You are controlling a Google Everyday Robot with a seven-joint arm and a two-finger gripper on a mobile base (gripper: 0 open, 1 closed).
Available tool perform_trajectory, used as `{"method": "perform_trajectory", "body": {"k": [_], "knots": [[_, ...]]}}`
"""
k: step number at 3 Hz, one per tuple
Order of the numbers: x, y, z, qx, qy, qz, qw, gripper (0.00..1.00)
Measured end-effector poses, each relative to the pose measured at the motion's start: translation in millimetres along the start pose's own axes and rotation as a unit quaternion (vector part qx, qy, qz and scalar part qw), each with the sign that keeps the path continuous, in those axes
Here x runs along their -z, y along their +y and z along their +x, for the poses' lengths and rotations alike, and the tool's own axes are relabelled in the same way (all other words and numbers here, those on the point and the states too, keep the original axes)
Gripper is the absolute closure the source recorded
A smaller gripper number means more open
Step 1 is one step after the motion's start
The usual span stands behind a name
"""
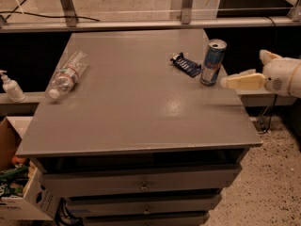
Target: Move redbull can near rxbar blueberry
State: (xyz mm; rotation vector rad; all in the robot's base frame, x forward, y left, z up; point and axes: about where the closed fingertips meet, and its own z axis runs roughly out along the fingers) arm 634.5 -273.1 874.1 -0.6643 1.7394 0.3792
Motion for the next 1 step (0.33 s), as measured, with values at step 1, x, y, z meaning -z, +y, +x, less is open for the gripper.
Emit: {"method": "perform_trajectory", "body": {"k": [1], "knots": [[0.0, 3.5, -3.8, 0.002, -0.002, -0.008, 1.0, 0.0]]}}
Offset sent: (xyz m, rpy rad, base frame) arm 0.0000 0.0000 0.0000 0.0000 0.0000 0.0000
